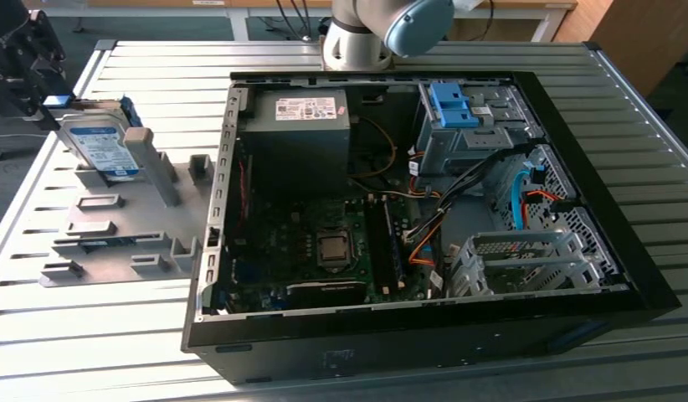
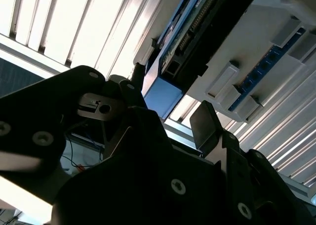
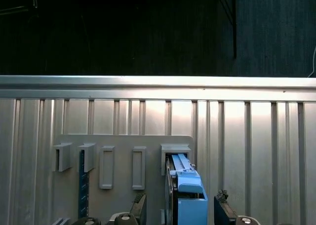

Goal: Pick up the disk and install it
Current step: 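Pick up the disk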

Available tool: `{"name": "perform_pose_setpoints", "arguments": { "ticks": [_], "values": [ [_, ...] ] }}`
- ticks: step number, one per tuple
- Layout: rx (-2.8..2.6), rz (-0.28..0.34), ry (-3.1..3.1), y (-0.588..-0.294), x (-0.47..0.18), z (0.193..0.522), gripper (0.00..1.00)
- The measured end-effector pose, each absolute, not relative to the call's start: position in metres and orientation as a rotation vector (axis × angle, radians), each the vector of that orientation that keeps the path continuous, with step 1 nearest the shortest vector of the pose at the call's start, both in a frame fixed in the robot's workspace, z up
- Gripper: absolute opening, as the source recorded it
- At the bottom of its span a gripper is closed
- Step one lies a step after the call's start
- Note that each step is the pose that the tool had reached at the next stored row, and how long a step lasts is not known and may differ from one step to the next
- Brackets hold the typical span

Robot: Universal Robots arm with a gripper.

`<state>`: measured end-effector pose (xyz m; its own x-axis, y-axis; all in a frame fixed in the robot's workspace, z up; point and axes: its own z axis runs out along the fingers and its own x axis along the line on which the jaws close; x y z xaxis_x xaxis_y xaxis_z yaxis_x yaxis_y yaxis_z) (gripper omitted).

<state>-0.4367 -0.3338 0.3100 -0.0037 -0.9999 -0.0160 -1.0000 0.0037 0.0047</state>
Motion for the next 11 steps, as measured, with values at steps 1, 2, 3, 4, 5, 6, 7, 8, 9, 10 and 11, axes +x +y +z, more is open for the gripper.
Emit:
{"name": "perform_pose_setpoints", "arguments": {
  "ticks": [1, 2, 3, 4, 5, 6, 7, 8, 9, 10, 11],
  "values": [
    [-2.212, 0.023, 2.22, -0.3338, -0.4367, 0.31, 0.64],
    [-2.212, 0.023, 2.22, -0.3338, -0.4366, 0.3099, 0.64],
    [-2.211, 0.023, 2.219, -0.3338, -0.4366, 0.3098, 0.64],
    [-2.211, 0.023, 2.219, -0.3338, -0.4366, 0.3098, 0.64],
    [-2.211, 0.023, 2.219, -0.3338, -0.4366, 0.3098, 0.64],
    [-2.211, 0.023, 2.219, -0.3338, -0.4366, 0.3098, 0.64],
    [-2.211, 0.023, 2.219, -0.3338, -0.4366, 0.3098, 0.64],
    [-2.211, 0.023, 2.219, -0.3338, -0.4366, 0.3098, 0.64],
    [-2.211, 0.023, 2.219, -0.3338, -0.4366, 0.3098, 0.64],
    [-2.211, 0.024, 2.219, -0.3338, -0.4366, 0.3098, 0.64],
    [-2.211, 0.023, 2.219, -0.3338, -0.4366, 0.3098, 0.64]
  ]
}}
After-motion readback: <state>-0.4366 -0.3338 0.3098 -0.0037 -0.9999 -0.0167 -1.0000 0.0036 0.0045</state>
